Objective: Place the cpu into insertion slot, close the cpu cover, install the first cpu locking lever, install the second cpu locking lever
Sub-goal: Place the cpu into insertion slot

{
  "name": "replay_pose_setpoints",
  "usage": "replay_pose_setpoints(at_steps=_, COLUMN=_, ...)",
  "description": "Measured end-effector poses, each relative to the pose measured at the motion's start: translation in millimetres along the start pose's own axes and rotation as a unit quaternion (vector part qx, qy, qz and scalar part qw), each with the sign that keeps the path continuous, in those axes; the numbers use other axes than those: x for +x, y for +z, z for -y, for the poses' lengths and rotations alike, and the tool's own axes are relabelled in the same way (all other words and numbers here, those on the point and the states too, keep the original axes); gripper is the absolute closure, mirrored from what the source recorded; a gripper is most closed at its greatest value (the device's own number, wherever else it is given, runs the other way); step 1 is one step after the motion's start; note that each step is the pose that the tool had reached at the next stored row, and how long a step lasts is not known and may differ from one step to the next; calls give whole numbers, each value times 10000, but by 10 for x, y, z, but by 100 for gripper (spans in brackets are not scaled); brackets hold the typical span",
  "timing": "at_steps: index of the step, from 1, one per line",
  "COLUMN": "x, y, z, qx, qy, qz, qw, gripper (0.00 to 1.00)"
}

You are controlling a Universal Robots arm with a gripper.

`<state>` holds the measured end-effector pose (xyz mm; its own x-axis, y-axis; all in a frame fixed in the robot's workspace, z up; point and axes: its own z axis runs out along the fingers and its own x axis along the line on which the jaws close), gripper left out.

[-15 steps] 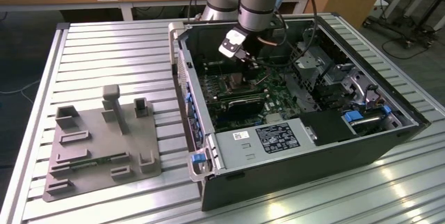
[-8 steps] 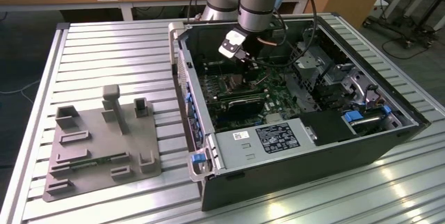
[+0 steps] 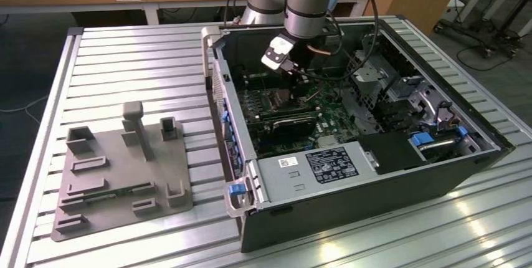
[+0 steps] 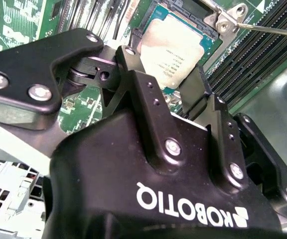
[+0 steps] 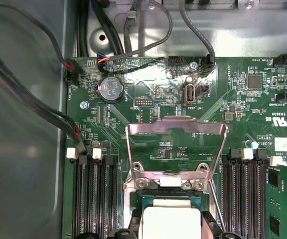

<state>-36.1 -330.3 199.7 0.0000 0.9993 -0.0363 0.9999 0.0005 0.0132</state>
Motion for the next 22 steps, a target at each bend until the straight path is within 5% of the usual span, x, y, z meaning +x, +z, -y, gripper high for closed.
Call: replay_pose_setpoints(at_steps=22, x=1, y=55, z=14, qx=1, qy=0, qz=1, qw=10000, gripper=46)
